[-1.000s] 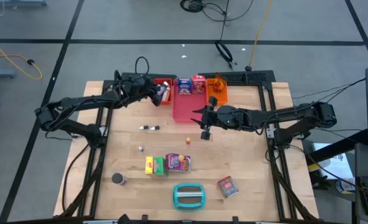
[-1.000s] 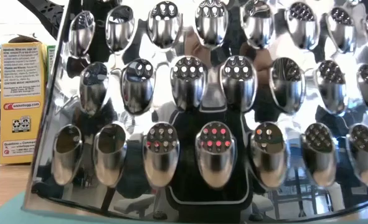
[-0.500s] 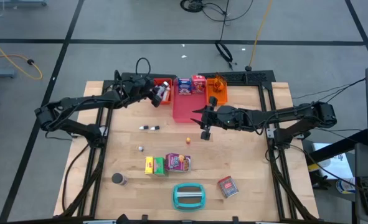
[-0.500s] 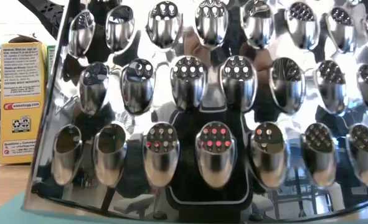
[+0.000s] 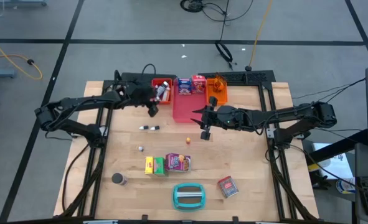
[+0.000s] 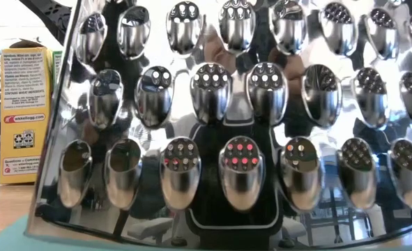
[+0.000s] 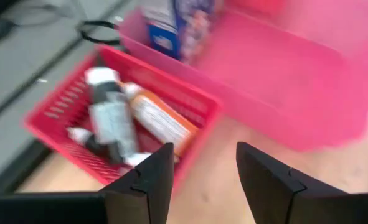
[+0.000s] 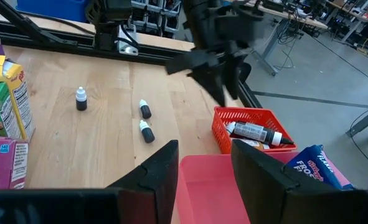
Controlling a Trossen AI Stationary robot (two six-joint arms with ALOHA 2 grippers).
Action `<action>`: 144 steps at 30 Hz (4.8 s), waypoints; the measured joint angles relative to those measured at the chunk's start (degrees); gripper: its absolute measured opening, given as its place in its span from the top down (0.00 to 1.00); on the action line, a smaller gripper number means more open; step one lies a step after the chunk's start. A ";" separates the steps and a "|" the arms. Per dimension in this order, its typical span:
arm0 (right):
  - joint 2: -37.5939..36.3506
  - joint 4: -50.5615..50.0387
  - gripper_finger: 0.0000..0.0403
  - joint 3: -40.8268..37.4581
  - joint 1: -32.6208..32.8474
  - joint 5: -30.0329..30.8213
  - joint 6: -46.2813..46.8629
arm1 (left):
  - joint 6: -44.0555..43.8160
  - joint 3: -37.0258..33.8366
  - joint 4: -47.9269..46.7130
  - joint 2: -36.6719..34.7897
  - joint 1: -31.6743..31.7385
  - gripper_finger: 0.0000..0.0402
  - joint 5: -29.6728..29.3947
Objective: Pick & Place Kitchen Items
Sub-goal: Put the small red food coloring bottle into the red bin
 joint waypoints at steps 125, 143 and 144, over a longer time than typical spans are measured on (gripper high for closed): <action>-0.02 -0.33 0.65 0.00 -0.02 0.00 1.92 | 2.72 -11.68 23.49 -10.66 -1.32 0.87 -10.02; -0.02 -0.29 0.65 0.00 0.00 0.00 1.92 | 1.22 -11.70 35.41 5.31 3.39 0.86 -3.20; -0.02 -0.29 0.65 0.00 0.00 0.00 1.92 | 0.85 -11.70 35.30 5.32 3.38 0.86 -3.29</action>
